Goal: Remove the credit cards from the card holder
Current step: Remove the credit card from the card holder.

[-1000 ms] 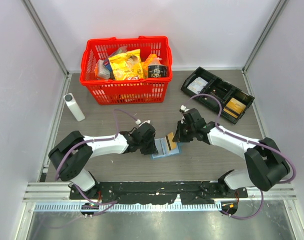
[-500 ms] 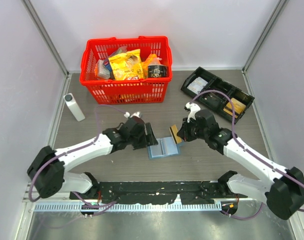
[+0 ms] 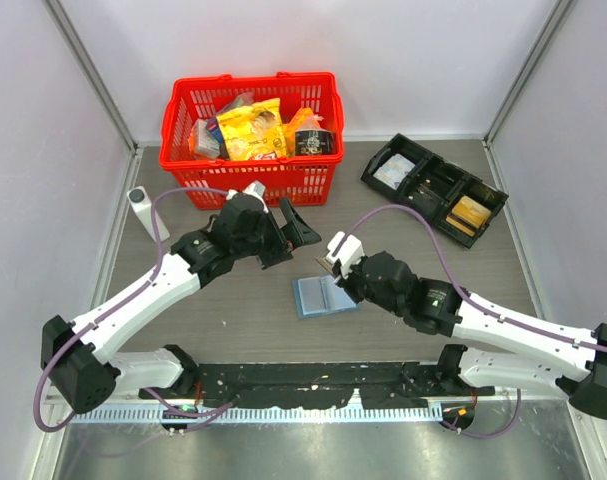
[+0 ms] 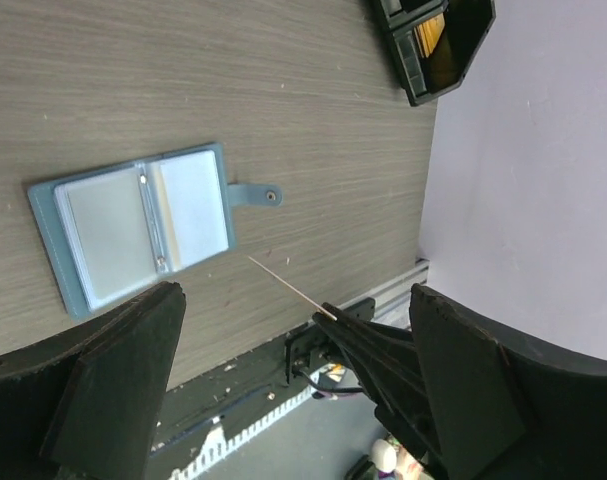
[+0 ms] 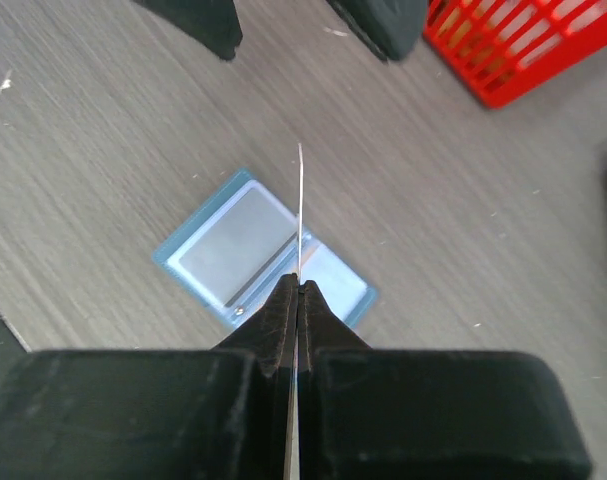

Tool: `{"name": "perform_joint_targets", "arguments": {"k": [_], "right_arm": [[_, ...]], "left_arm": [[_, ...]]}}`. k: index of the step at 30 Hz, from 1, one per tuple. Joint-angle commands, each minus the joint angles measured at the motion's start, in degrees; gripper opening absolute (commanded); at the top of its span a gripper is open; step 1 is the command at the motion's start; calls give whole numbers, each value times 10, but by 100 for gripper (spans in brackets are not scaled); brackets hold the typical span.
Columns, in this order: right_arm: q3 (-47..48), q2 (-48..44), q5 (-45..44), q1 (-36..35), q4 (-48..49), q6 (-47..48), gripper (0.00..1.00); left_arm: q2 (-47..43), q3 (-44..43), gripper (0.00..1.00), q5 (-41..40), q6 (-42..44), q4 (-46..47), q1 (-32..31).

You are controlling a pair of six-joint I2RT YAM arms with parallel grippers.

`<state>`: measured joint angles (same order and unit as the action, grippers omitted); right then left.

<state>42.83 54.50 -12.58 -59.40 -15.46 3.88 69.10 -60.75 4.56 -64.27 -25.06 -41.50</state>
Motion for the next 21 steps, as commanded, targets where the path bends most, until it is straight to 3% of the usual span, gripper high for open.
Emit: {"name": "perform_joint_targets", "arguments": {"k": [1, 5, 15, 18, 21], "right_arm": [[31, 15, -142, -62, 57, 99, 1], [33, 32, -194, -97, 73, 138, 1], [23, 61, -260, -145, 124, 184, 1], [20, 68, -269, -153, 136, 196, 1], [22, 77, -276, -157, 142, 203, 1]], "left_arm": [[2, -9, 97, 36, -39, -16, 2], [8, -6, 95, 56, -52, -9, 1], [34, -5, 77, 85, -53, -14, -2], [38, 5, 62, 86, -55, -3, -2], [38, 13, 37, 91, -57, 18, -2]]}}
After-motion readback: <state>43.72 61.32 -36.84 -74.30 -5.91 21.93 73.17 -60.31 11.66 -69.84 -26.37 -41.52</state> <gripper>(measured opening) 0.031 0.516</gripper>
